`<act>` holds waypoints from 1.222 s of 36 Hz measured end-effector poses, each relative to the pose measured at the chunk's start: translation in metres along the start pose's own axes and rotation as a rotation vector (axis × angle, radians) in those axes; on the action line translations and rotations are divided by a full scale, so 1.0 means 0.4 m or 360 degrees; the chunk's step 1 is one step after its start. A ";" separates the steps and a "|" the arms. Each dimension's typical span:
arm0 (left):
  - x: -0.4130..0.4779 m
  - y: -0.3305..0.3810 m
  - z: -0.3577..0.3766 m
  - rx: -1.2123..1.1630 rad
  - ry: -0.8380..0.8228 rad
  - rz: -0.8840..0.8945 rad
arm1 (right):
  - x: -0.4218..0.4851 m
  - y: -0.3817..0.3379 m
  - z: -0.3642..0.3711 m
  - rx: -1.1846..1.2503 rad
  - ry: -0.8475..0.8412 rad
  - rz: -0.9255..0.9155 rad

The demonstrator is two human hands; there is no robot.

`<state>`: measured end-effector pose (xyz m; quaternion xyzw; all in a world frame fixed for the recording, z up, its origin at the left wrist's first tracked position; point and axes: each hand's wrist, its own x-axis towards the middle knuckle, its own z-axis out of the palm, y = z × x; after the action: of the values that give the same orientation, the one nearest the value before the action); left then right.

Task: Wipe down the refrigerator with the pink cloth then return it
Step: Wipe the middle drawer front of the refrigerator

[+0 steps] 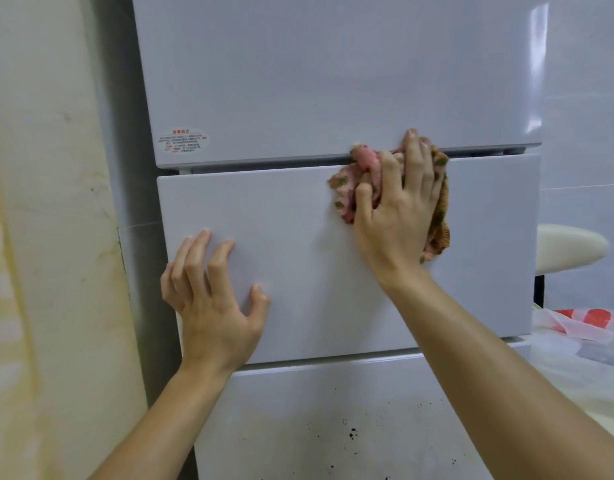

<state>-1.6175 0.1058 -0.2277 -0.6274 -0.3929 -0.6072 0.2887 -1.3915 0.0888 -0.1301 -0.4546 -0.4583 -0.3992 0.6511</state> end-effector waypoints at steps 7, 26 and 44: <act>0.001 -0.001 -0.004 -0.0006 -0.0014 -0.0002 | -0.023 -0.048 0.023 -0.0005 0.0005 -0.0082; 0.006 -0.037 -0.034 0.0023 -0.0134 0.0089 | -0.116 -0.223 0.068 0.0196 -0.0229 -0.0291; 0.003 -0.057 -0.039 -0.0026 -0.0088 0.0024 | -0.064 -0.208 0.073 0.0177 -0.0343 -0.0750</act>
<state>-1.6450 0.1048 -0.2277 -0.6491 -0.3910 -0.5907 0.2771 -1.4827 0.0970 -0.1310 -0.3389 -0.6395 -0.4633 0.5114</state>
